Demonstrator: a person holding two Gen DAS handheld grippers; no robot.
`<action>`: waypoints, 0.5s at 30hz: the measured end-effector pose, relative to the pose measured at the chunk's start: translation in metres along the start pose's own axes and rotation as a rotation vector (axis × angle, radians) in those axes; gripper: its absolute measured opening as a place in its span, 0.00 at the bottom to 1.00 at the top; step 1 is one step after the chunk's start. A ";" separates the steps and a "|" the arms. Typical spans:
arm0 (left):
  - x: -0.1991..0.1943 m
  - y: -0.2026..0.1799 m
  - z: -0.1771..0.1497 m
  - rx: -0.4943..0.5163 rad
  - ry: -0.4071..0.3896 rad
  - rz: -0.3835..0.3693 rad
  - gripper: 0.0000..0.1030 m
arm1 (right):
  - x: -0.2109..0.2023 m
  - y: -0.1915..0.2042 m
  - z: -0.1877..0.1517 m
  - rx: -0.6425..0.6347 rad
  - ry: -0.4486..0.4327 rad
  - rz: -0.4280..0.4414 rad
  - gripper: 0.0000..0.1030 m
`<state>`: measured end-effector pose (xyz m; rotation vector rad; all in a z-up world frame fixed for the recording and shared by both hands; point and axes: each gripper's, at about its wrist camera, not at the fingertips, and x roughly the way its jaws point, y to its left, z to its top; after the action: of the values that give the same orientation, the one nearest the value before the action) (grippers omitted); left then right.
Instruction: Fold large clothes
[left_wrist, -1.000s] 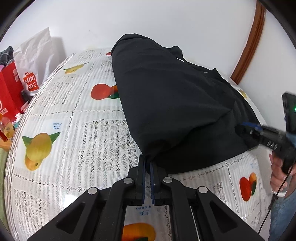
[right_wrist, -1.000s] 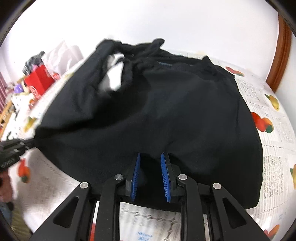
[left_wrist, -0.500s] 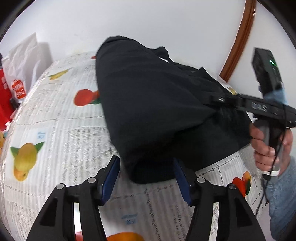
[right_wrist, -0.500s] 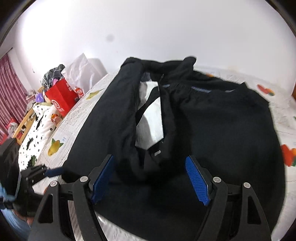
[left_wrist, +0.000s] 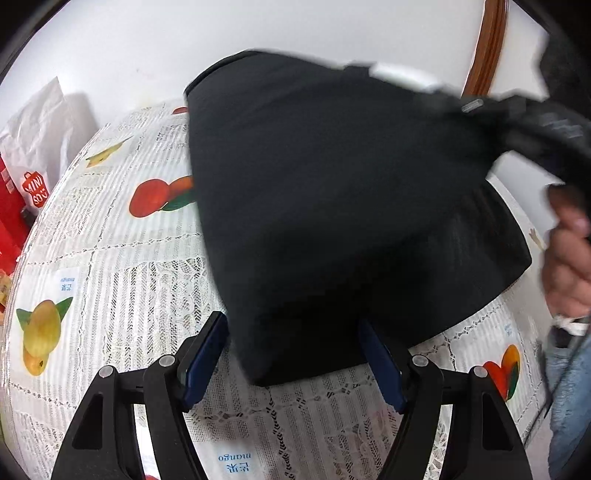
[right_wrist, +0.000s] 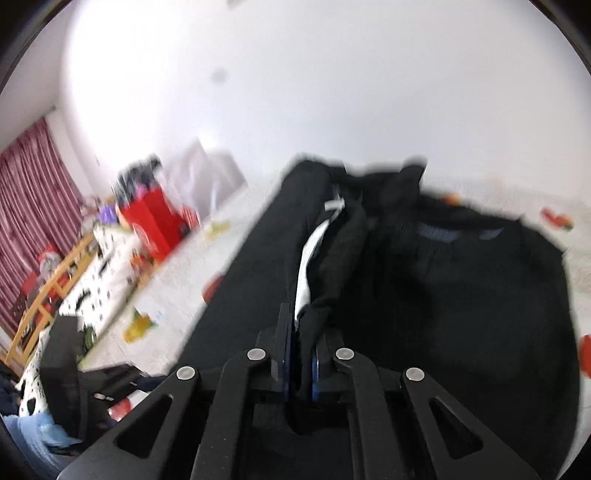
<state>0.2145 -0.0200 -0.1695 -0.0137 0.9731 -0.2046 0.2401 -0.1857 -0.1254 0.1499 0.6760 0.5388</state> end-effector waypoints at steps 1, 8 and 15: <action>0.001 0.000 0.001 -0.001 0.001 0.002 0.70 | -0.015 -0.001 0.001 0.002 -0.046 0.000 0.06; 0.003 -0.007 0.000 0.013 -0.002 0.005 0.70 | -0.089 -0.045 -0.034 0.121 -0.204 -0.136 0.06; 0.001 -0.025 -0.003 0.066 -0.022 0.018 0.66 | -0.066 -0.095 -0.084 0.293 -0.022 -0.258 0.14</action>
<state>0.2087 -0.0448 -0.1692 0.0533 0.9434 -0.2199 0.1844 -0.3042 -0.1831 0.3377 0.7376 0.1882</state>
